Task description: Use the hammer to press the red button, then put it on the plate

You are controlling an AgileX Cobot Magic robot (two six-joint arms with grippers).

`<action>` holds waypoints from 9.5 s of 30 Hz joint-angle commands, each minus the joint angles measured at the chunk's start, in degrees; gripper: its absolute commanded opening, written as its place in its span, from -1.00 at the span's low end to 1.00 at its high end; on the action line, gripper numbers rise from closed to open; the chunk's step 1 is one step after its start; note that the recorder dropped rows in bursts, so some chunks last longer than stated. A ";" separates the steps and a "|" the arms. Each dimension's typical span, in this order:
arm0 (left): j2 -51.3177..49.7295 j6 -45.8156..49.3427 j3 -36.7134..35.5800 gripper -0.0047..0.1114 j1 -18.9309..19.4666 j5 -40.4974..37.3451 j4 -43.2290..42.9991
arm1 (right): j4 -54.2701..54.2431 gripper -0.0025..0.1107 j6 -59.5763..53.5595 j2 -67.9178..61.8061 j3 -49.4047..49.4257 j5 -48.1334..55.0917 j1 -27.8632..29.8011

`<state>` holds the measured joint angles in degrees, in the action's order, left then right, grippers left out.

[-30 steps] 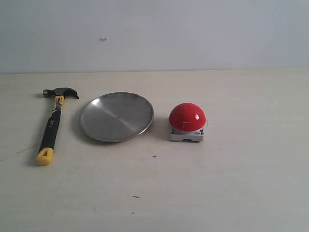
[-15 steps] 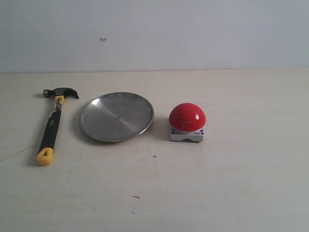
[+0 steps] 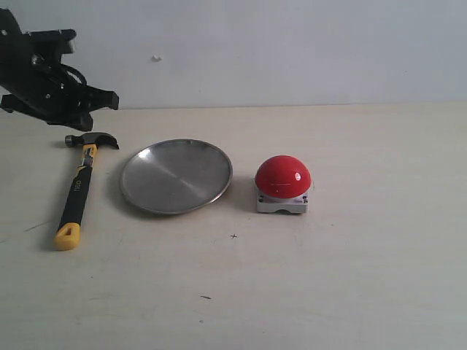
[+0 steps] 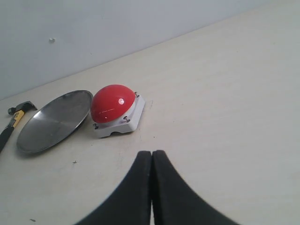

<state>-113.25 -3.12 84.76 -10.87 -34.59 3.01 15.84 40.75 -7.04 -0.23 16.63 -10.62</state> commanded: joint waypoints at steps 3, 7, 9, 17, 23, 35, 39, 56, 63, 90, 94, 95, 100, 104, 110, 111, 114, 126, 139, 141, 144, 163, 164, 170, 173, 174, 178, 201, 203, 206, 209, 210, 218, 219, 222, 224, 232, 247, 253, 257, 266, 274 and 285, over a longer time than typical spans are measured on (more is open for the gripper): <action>-8.31 -11.08 10.68 -0.92 0.05 -9.90 -14.14 | 0.08 -0.96 -0.19 0.17 0.23 -0.43 -0.05; -10.97 -7.39 16.00 -0.92 0.16 -14.23 -13.41 | 0.08 -0.96 -0.19 0.17 0.23 -0.43 -0.05; -12.21 -5.87 19.04 -0.92 0.56 -16.44 -11.45 | 0.08 -0.96 -0.19 0.17 0.23 -0.43 -0.05; -18.39 1.41 29.47 -0.92 4.30 -26.83 -2.17 | 0.08 -0.96 -0.19 0.17 0.23 -0.43 -0.05; -24.49 1.64 33.89 -0.91 5.24 -31.06 -2.32 | 0.08 -0.96 -0.19 0.17 0.23 -0.43 -0.05; -30.66 1.64 41.41 -0.17 5.00 -29.36 -1.39 | 0.08 -0.96 -0.19 0.17 0.23 -0.43 -0.05; -31.85 1.64 42.53 -0.17 5.00 -29.12 -1.39 | 0.08 -0.96 -0.19 0.17 0.23 -0.43 -0.05; -34.24 1.44 42.53 -0.20 5.00 -29.60 -1.95 | 0.08 -0.96 -0.19 0.17 0.23 -0.43 -0.05; -34.24 1.81 42.53 -0.91 5.00 -29.60 -1.95 | 0.08 -0.96 -0.19 0.17 0.23 -0.43 -0.05; 8.79 5.59 -2.84 -0.92 4.77 5.59 7.71 | 0.08 -0.96 -0.19 0.17 0.23 -0.43 -0.05; 20.70 9.14 -19.34 -0.92 3.92 20.88 14.13 | 0.08 -0.96 -0.19 0.17 0.23 -0.43 -0.05; 24.29 9.00 -23.59 -0.92 3.06 25.22 14.39 | 0.08 -0.96 -0.19 0.17 0.23 -0.43 -0.05; 36.02 8.89 -32.21 -0.92 -3.74 31.66 15.24 | 0.08 -0.96 -0.19 0.17 0.23 -0.43 -0.05; 41.67 8.89 -36.37 -0.92 -10.16 33.69 15.24 | 0.08 -0.96 -0.19 0.17 0.23 -0.43 -0.05; 46.83 6.83 -44.88 -0.92 -16.15 47.82 15.87 | 0.08 -0.96 -0.19 0.17 0.23 -0.43 -0.05; 47.07 5.75 -45.67 -0.92 -16.61 49.21 15.87 | 0.08 -0.96 -0.19 0.17 0.23 -0.43 -0.05; 47.17 4.14 -47.43 -0.92 -18.44 50.72 15.44 | 0.08 -0.96 -0.19 0.17 0.23 -0.43 -0.05; 47.17 -1.99 -53.96 -0.92 -23.36 60.75 8.66 | 2.21 -0.96 -0.46 0.17 0.23 -12.55 -0.05; 47.17 -11.23 -54.29 -0.92 -23.36 62.85 -0.74 | 1.04 -0.96 10.34 0.17 0.23 -36.03 -0.05; 47.17 -13.33 -54.29 -0.92 -23.36 63.33 -3.01 | 5.47 -0.96 12.06 0.17 0.23 -42.55 -0.05; 47.17 -15.80 -54.29 -0.92 -23.36 65.12 -4.68 | 16.31 -0.96 17.17 -0.57 0.14 -46.37 -0.05; 42.15 -31.20 -47.50 -0.92 -23.36 64.53 -18.87 | 43.01 -0.70 25.21 -65.70 -21.18 -68.02 -0.82; 41.58 -31.20 -46.80 -0.92 -23.36 63.28 -18.87 | 43.01 -0.60 24.16 -69.81 -22.99 -68.02 -1.90; 38.82 -30.05 -43.04 -0.92 -23.36 57.63 -18.87 | 41.88 -0.17 19.48 -81.70 -31.37 -70.81 -9.78; 37.84 -30.13 -42.19 -0.92 -23.36 57.21 -18.87 | 37.83 -0.03 15.51 -83.89 -34.55 -70.09 -13.37; 37.72 -30.13 -42.08 -0.92 -23.36 56.84 -18.87 | 36.17 0.02 14.44 -84.47 -35.53 -68.57 -14.24; 37.49 -30.13 -41.97 -0.92 -23.36 56.72 -18.87 | 30.45 0.21 11.98 -86.55 -38.43 -66.32 -16.43; 36.80 -30.28 -41.97 -0.92 -23.36 55.70 -18.87 | 29.60 0.13 12.32 -98.46 -49.18 -65.63 -20.13; 36.30 -30.28 -41.97 -0.92 -23.36 54.89 -19.07 | 28.74 0.01 12.32 -98.46 -49.43 -65.63 -20.73; 35.90 -30.14 -41.97 -0.92 -23.36 53.43 -19.31 | 27.52 -0.17 12.32 -98.46 -49.43 -64.57 -20.73; 35.90 -29.92 -41.97 -0.92 -23.36 53.34 -19.31 | 26.06 -0.29 12.32 -98.46 -49.43 -60.53 -20.73; 35.90 -29.92 -41.97 -0.92 -23.36 53.46 -19.31 | 26.06 -0.32 12.32 -98.46 -49.43 -59.74 -20.73; 35.90 -29.92 -41.97 -0.92 -23.36 53.97 -19.35 | 26.21 -0.76 12.48 -98.46 -49.43 -62.23 -20.73; 35.90 -29.92 -41.97 -0.92 -23.36 53.97 -19.63 | 26.21 -0.86 12.85 -98.46 -49.43 -62.62 -20.73; 35.90 -29.92 -41.97 -0.84 -23.36 53.97 -22.43 | 26.21 -0.96 13.33 -98.46 -49.43 -62.62 -20.73; 35.90 -29.92 -41.97 -0.71 -23.36 53.97 -23.59 | 25.92 -0.96 13.45 -98.46 -49.43 -62.62 -20.73; 36.41 -29.92 -41.97 0.19 -23.23 52.94 -23.70 | 19.54 -0.96 13.45 -98.46 -49.43 -62.62 -20.73; 58.73 -20.96 -52.01 -0.92 -19.94 46.00 -23.80 | 8.55 -0.96 3.03 -89.50 -49.43 -36.18 -20.61; 79.24 -14.32 -62.84 -0.92 -19.94 47.84 -21.73 | 8.67 -0.96 0.17 -75.04 -49.43 -14.11 -20.72; 91.39 -13.80 -66.89 -0.92 -19.63 41.67 -20.53 | 8.67 -0.96 -0.87 -67.74 -49.20 -4.19 -20.72; 107.81 -18.35 -74.42 -0.92 -4.32 36.42 -18.55 | 8.68 -0.96 -3.58 -62.69 -49.20 4.31 -20.72; 113.25 -24.31 -81.85 -0.92 7.13 38.18 -18.55 | 8.89 -0.96 -4.76 -62.69 -49.20 5.83 -20.72; 113.25 -27.14 -84.76 -0.92 7.76 32.58 -19.14 | 23.12 -0.96 8.08 -63.04 -47.83 5.22 -20.72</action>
<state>-0.32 -29.80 0.19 -3.31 0.00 -16.05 31.66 43.43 -70.83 -48.63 26.60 -31.53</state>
